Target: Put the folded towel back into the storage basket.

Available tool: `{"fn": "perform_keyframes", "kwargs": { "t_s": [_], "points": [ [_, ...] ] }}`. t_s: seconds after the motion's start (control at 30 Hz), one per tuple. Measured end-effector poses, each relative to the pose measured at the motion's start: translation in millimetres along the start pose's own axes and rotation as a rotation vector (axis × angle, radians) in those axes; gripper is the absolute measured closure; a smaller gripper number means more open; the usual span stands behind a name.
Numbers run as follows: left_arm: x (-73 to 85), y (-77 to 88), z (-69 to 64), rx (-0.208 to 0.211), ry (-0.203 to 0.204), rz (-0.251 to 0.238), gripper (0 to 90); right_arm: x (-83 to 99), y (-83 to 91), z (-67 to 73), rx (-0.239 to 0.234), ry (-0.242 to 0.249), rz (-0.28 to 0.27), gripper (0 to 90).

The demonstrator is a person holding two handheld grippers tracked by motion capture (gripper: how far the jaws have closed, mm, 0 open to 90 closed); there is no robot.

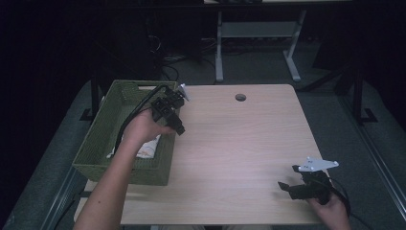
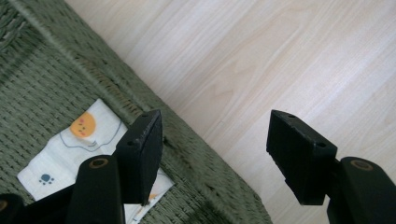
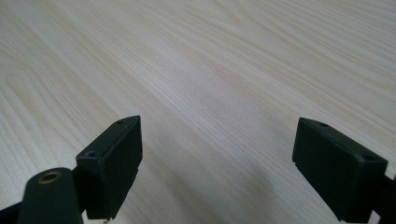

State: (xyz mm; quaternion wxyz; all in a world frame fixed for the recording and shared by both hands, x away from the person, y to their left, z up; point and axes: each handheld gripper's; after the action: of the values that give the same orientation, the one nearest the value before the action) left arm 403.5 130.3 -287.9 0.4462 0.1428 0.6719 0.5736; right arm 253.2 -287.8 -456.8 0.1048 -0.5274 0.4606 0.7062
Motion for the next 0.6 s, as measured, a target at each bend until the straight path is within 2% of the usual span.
{"fn": "perform_keyframes", "kwargs": {
  "t_s": [0.27,0.6],
  "points": [
    [-6.2,-6.1,-10.5,0.011,-0.023,0.015,35.6,-0.2,0.3,0.4,-0.001,0.001,0.000,15.7],
    [-11.1,-13.5,-19.8,0.025,-0.029,0.006,35.6,-0.1,1.1,0.5,0.000,-0.003,-0.003,15.7]
  ]
}}
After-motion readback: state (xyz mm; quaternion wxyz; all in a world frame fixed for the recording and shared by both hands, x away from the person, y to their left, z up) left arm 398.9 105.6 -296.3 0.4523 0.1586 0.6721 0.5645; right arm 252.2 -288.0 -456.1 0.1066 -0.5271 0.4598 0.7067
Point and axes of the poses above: each handheld gripper's, and its own axes: y roughly backward along the jaws, x roughly out of its underside, z roughly to its left, and after that the axes turned 12 degrees about -z, right-handed
